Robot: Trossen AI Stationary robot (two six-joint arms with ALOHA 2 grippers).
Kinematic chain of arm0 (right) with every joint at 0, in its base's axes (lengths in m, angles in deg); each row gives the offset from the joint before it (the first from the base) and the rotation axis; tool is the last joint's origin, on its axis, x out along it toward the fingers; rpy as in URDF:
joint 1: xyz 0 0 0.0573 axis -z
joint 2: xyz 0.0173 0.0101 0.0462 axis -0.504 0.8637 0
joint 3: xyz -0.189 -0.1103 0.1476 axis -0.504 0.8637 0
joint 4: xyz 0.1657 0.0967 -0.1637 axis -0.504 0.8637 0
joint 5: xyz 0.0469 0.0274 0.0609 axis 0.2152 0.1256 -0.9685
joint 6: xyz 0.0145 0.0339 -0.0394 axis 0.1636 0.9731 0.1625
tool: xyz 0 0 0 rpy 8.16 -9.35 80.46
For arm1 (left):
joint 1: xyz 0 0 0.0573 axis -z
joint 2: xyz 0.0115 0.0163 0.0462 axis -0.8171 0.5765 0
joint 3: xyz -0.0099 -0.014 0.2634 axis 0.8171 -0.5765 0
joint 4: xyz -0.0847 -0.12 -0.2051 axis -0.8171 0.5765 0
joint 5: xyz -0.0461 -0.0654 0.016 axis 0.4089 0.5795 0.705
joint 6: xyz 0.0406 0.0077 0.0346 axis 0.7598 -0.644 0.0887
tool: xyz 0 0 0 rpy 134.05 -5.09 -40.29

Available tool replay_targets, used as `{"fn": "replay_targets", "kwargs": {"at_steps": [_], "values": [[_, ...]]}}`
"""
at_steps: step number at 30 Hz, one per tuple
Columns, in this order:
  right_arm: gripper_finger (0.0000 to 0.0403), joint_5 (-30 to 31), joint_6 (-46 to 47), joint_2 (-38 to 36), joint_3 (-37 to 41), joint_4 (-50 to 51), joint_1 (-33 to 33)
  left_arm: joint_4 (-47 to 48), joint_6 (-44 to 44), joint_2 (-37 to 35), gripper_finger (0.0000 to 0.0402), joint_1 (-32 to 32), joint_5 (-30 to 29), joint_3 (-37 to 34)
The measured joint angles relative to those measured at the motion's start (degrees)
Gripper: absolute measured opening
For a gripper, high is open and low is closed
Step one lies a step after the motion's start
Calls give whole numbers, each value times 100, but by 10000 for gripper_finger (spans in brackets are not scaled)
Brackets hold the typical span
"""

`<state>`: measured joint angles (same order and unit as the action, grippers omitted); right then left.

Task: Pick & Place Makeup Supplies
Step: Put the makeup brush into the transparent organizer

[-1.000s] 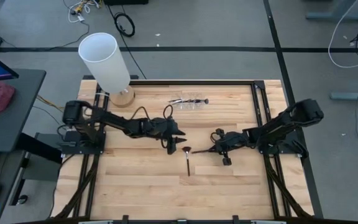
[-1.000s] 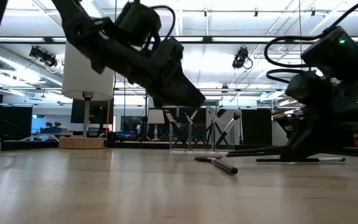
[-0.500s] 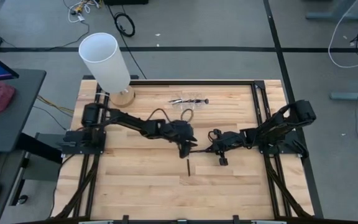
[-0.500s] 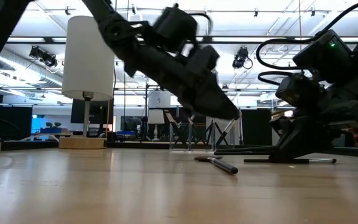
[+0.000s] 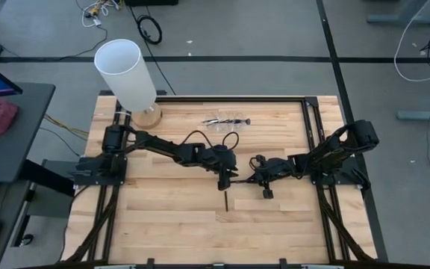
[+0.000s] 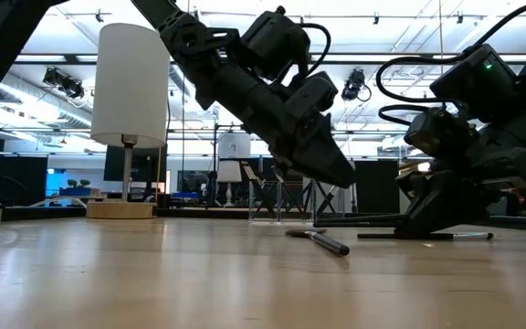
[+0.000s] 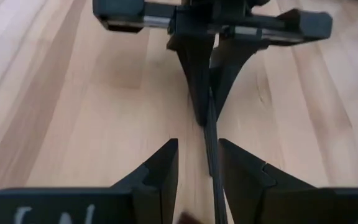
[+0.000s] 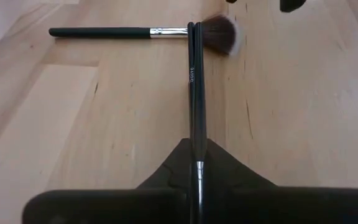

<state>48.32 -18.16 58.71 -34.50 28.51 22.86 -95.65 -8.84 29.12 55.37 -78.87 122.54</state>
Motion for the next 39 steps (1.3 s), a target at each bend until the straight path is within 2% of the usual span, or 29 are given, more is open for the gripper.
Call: {"fn": "replay_targets", "kwargs": {"at_steps": [13, 28, 33, 39], "values": [[78, -37, 0, 4, 2, -72, -2, 207, -100, 0, 115, 96, -2, -11], [84, -4, 136, 13, 7, -246, 0, 205, -125, 0, 115, 96, -4, -11], [70, -9, 142, 9, 7, -249, 0, 203, -151, -2, 115, 96, -2, -11], [18, -15, 79, 7, 7, -246, 0, 203, -153, -2, 115, 96, -2, -13]]}}
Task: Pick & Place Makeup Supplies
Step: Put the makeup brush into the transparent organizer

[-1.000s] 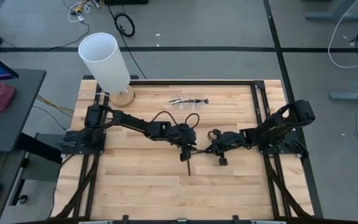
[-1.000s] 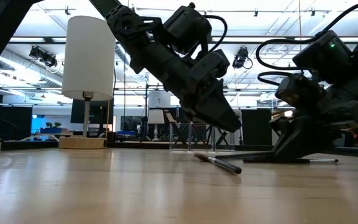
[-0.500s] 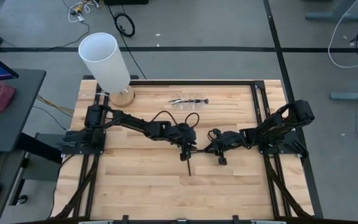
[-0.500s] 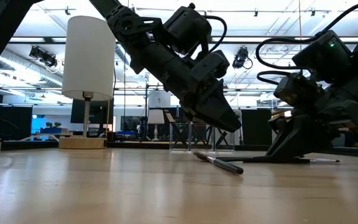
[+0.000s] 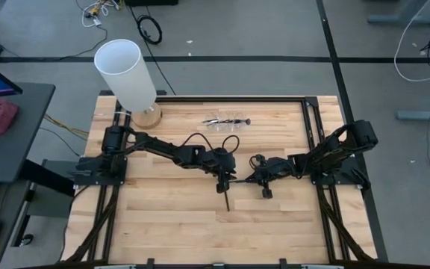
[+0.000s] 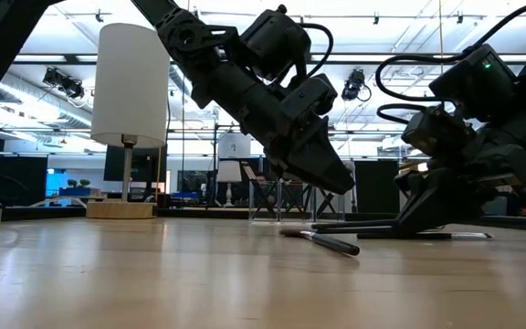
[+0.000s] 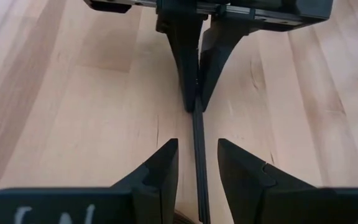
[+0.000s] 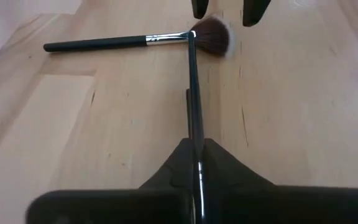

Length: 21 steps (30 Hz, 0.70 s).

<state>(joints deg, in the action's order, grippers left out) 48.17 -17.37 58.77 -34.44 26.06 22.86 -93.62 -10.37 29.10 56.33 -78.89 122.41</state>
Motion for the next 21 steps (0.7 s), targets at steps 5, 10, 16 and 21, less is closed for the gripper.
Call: {"fn": "replay_targets", "kwargs": {"at_steps": [5, 10, 16, 21], "values": [[21, 0, -75, -2, 0, 0, 0, 0, 0, 0, 115, 0, 0, 0], [42, -2, -6, -4, 0, -2, -2, -2, 0, -2, 115, 0, -2, 0], [33, -6, -33, -6, -2, -7, -2, -4, 0, -2, 115, -2, -2, 0], [32, -153, -33, -7, -2, -11, -2, -4, 0, -2, 115, 0, -2, 0]]}}
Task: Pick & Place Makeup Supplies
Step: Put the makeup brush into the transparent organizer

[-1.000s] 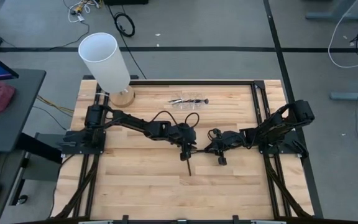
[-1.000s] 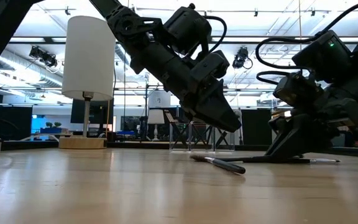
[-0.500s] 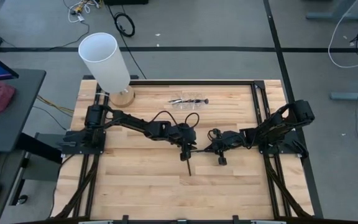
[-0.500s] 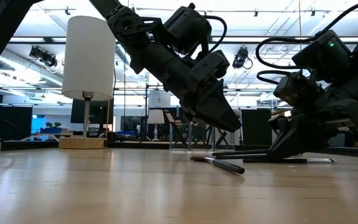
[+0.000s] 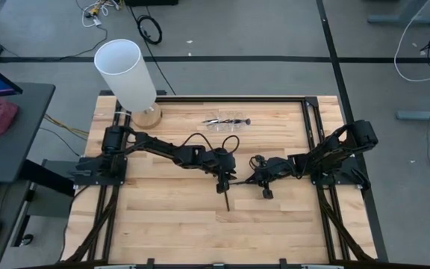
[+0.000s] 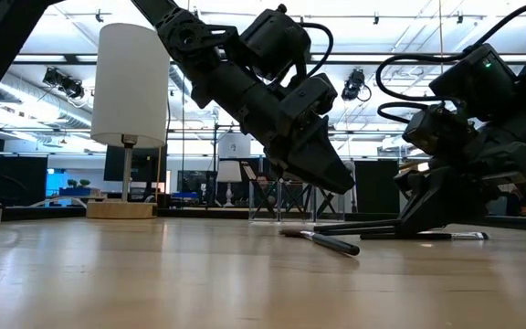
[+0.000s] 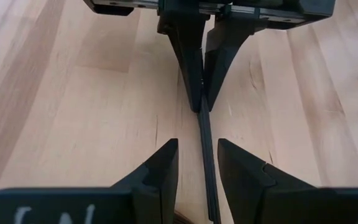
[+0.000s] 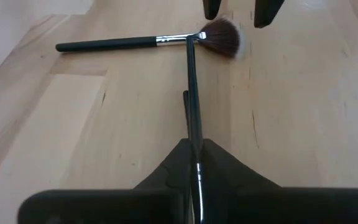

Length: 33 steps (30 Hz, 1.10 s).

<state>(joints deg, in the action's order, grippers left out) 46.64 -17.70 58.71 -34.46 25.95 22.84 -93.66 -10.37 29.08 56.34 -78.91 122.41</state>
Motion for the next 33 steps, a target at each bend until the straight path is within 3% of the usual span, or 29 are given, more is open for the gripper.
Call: {"fn": "replay_targets", "kwargs": {"at_steps": [12, 20, 33], "values": [[31, 2, -4, -1, -2, -7, 0, -27, 6, 12, 115, 20, 141, 0], [34, 9, 51, -2, -4, -37, 38, -264, 4, 378, 115, 105, 258, 132], [38, 20, 101, -2, -7, -79, 125, -299, 17, 594, 115, 114, -68, 271]]}}
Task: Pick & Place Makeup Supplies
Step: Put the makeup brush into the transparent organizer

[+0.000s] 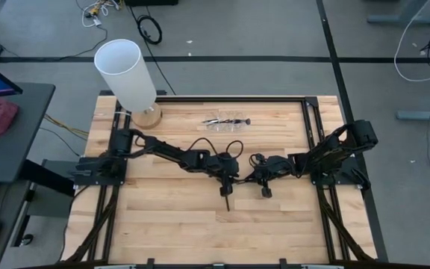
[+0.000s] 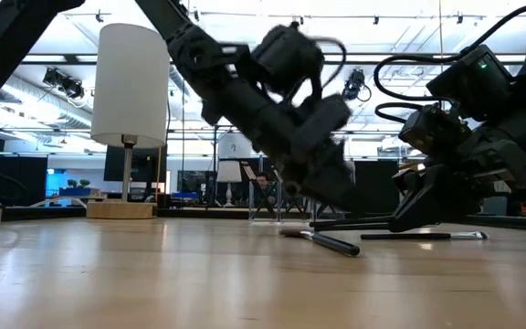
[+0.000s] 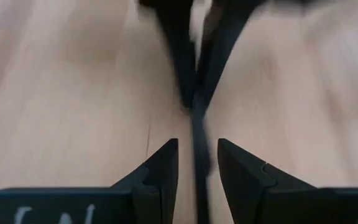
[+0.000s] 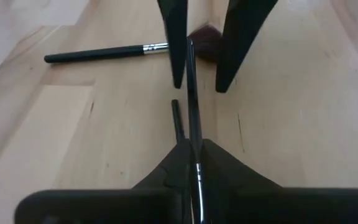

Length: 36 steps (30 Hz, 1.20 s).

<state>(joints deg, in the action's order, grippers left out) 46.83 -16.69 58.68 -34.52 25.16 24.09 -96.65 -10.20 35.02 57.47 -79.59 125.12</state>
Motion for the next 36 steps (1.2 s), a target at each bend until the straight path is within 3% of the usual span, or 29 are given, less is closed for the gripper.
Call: {"fn": "replay_targets", "kwargs": {"at_steps": [13, 24, 36], "values": [[38, 0, -14, 0, 0, -44, 0, -44, -13, 208, 111, 0, -91, -4], [39, 0, -2, 0, 0, 100, 0, -136, -13, 208, 44, 4, -100, -4], [39, 2, -3, 0, 7, 57, 0, -134, -8, 208, 15, 4, -98, -4]]}}
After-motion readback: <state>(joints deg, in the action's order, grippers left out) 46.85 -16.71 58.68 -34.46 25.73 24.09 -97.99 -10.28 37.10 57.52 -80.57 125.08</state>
